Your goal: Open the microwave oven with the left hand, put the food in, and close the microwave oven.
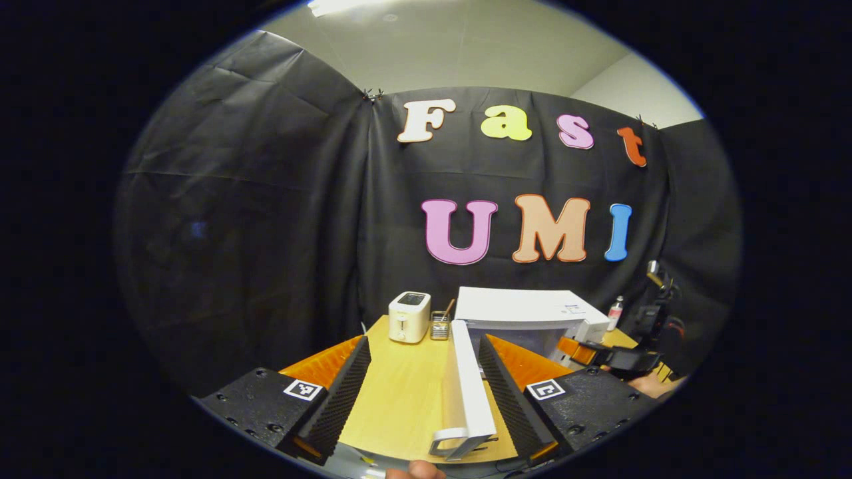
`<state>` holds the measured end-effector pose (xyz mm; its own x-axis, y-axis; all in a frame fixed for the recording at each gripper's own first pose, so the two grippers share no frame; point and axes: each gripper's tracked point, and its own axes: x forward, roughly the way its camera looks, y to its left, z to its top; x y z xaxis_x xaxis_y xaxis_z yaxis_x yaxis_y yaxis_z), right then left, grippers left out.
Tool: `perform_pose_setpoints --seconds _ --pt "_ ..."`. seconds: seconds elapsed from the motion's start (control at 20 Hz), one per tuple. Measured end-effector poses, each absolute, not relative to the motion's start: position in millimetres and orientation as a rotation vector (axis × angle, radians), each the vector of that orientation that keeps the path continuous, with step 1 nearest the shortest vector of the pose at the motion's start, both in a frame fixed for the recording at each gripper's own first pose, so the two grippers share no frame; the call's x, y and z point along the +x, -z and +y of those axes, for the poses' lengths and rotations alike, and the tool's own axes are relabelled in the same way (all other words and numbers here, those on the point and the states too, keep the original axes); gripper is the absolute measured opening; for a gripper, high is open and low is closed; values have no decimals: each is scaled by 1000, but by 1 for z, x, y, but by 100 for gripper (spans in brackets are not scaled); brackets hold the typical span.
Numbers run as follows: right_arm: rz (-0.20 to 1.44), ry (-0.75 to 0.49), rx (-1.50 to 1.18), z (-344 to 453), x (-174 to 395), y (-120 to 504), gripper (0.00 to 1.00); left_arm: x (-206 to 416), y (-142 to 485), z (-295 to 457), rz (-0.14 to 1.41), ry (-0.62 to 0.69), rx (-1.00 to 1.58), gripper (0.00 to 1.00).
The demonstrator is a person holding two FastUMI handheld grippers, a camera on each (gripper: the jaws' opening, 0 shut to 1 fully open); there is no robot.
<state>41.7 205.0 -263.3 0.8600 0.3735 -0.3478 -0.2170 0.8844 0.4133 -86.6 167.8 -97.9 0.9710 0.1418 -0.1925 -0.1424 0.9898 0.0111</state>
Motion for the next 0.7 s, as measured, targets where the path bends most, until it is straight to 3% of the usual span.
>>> perform_pose_setpoints --seconds 0.15,0.2,0.25,0.5,0.6,0.7 --pt "363 -293 347 141 33 209 99 -81 116 162 238 -111 -47 94" --pt "349 -283 356 121 28 193 91 -79 123 162 258 -112 -81 96" --pt "328 -269 353 103 24 179 91 -78 130 165 277 -119 -125 96" --pt "244 -209 273 26 2 132 90 -92 187 211 402 -244 -164 94" --pt "225 -204 244 9 -4 120 90 -105 229 246 498 -352 -97 72" --pt "215 -195 202 -7 -7 116 90 -121 274 243 621 -394 -198 26"
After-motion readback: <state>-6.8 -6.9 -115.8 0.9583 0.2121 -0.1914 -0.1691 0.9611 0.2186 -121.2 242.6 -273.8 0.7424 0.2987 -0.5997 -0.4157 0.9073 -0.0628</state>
